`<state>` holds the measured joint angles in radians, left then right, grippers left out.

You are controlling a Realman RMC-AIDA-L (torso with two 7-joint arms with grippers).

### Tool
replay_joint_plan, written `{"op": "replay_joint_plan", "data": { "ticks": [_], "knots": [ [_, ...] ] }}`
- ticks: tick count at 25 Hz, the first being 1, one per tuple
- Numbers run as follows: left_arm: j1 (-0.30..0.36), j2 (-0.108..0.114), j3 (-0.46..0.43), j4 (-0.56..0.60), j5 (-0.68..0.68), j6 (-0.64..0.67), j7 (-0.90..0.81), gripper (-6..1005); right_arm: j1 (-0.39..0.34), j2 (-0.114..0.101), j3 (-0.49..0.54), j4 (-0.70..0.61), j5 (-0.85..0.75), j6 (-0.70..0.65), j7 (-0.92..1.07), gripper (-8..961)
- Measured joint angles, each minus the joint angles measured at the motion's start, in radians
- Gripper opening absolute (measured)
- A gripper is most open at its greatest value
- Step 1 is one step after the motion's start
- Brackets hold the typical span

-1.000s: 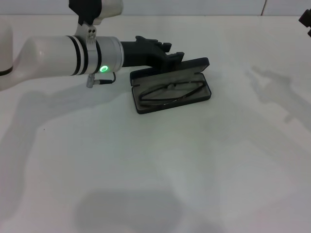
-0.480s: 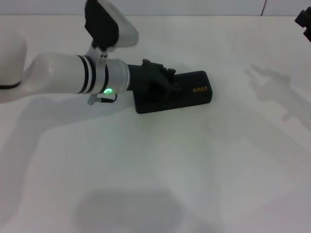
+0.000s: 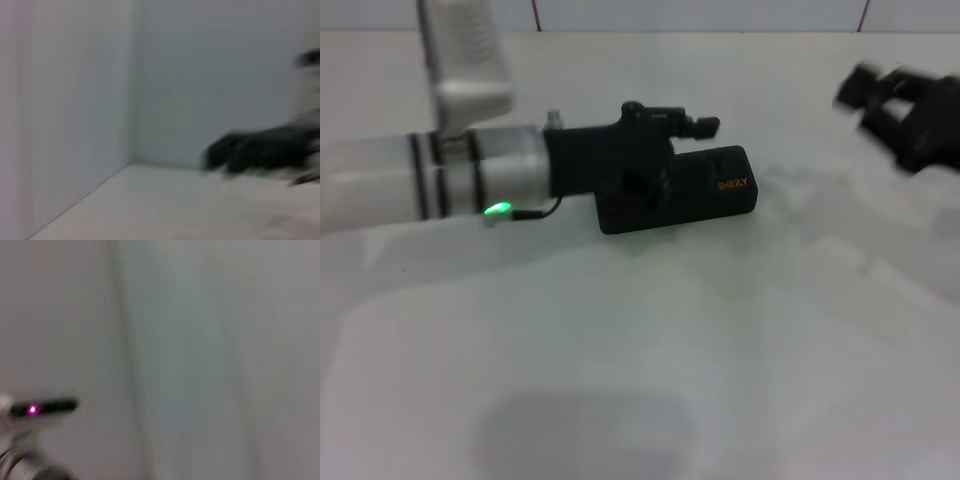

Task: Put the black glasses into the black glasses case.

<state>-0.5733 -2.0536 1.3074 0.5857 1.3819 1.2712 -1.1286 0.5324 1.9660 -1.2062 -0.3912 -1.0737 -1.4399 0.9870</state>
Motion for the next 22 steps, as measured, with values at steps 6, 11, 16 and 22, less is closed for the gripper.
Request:
{"op": "replay_joint_plan", "data": {
  "ticks": [6, 11, 16, 22],
  "knots": [
    [0.085, 0.090, -0.060, 0.014, 0.013, 0.287, -0.001, 517, 0.044, 0.026, -0.012, -0.035, -0.183, -0.040, 0.038, 298],
    [0.146, 0.080, -0.167, -0.017, 0.026, 0.351, 0.098, 651, 0.079, 0.059, -0.026, -0.030, -0.262, 0.005, 0.011, 522],
    [0.161, 0.047, -0.182, -0.022, 0.064, 0.352, 0.151, 806, 0.106, 0.062, -0.086, -0.001, -0.258, 0.027, -0.013, 648],
    [0.162, 0.053, -0.182, -0.049, 0.070, 0.353, 0.155, 873, 0.114, 0.062, -0.114, 0.010, -0.223, 0.025, -0.062, 763]
  ]
}}
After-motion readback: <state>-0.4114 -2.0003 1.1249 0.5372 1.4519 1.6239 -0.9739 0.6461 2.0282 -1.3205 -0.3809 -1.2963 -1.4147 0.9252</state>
